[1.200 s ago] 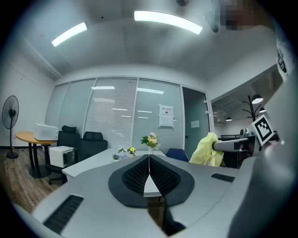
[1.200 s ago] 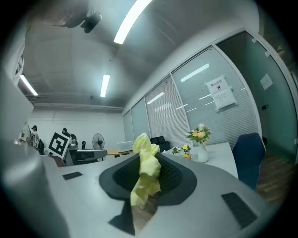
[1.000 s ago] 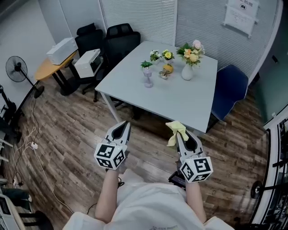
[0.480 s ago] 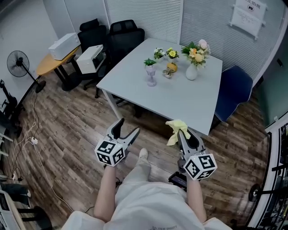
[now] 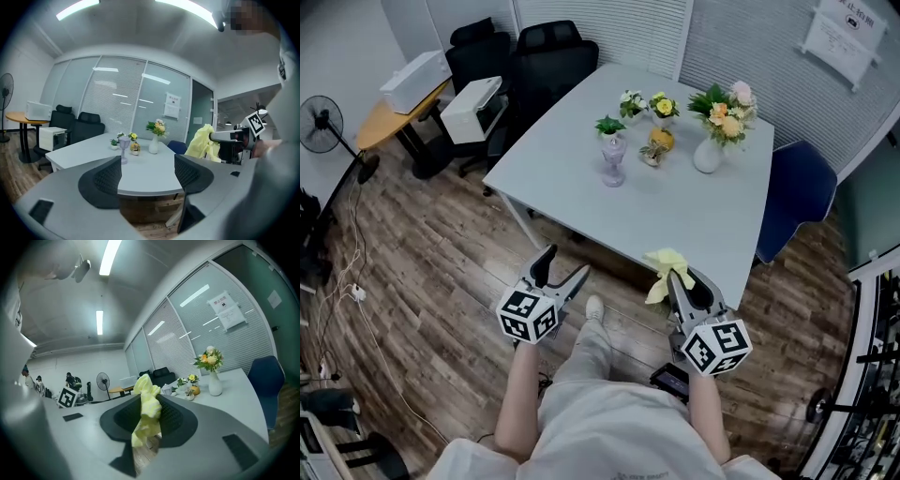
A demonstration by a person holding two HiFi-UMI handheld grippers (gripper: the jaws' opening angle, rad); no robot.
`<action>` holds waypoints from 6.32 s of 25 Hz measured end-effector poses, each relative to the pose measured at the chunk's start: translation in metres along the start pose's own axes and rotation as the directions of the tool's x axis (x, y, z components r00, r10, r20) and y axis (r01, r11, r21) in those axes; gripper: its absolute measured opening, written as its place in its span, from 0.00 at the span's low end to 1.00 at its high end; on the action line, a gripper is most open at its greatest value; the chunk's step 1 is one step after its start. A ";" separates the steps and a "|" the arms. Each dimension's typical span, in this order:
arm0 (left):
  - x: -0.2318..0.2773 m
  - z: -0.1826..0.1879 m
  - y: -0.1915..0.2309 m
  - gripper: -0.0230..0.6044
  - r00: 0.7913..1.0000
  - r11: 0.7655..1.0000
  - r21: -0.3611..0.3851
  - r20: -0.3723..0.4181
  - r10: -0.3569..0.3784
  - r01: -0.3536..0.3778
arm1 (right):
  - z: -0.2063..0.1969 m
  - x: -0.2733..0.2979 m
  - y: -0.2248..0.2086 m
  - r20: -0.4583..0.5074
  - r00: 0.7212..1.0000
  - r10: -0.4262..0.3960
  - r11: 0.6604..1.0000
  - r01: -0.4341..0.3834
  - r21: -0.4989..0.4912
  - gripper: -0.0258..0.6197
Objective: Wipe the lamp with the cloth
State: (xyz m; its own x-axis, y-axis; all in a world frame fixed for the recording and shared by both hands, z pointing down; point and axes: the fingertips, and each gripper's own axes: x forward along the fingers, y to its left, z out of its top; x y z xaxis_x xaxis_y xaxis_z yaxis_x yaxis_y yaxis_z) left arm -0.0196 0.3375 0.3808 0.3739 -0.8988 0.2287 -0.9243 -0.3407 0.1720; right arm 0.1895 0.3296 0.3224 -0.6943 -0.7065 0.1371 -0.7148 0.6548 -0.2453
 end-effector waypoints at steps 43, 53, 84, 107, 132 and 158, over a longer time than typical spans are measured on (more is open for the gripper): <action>0.348 -0.070 0.195 0.56 0.742 0.773 0.250 -0.550 -0.383 0.583 | 0.074 0.346 -0.151 -0.052 0.996 -0.066 0.992 0.071 0.106 0.18; 0.368 -0.087 0.198 0.56 0.711 0.730 0.274 -0.585 -0.391 0.626 | 0.070 0.364 -0.158 -0.017 1.000 -0.006 0.978 0.010 0.209 0.18; 0.392 -0.102 0.184 0.53 0.662 0.612 0.348 -0.626 -0.413 0.711 | 0.040 0.419 -0.144 -0.162 0.980 0.112 0.989 -0.094 0.113 0.18; 0.391 -0.103 0.184 0.52 0.657 0.612 0.342 -0.631 -0.413 0.713 | 0.020 0.438 -0.137 -0.279 0.959 0.052 0.999 -0.045 0.028 0.18; 0.391 -0.104 0.184 0.52 0.653 0.614 0.337 -0.635 -0.412 0.714 | 0.020 0.459 -0.109 -0.381 0.925 0.003 0.944 -0.128 -0.304 0.18; 0.391 -0.103 0.184 0.52 0.651 0.614 0.334 -0.637 -0.413 0.716 | 0.016 0.448 -0.074 -0.412 0.904 0.117 0.916 -0.258 -0.306 0.18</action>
State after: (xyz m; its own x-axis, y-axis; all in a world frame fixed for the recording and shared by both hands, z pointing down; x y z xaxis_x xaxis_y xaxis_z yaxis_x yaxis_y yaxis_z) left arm -0.0359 -0.0479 0.6007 0.6736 -0.2688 0.6885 -0.3252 -0.9443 -0.0505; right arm -0.0673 -0.0400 0.3871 -0.7454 -0.4514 0.4904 -0.5014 0.8645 0.0336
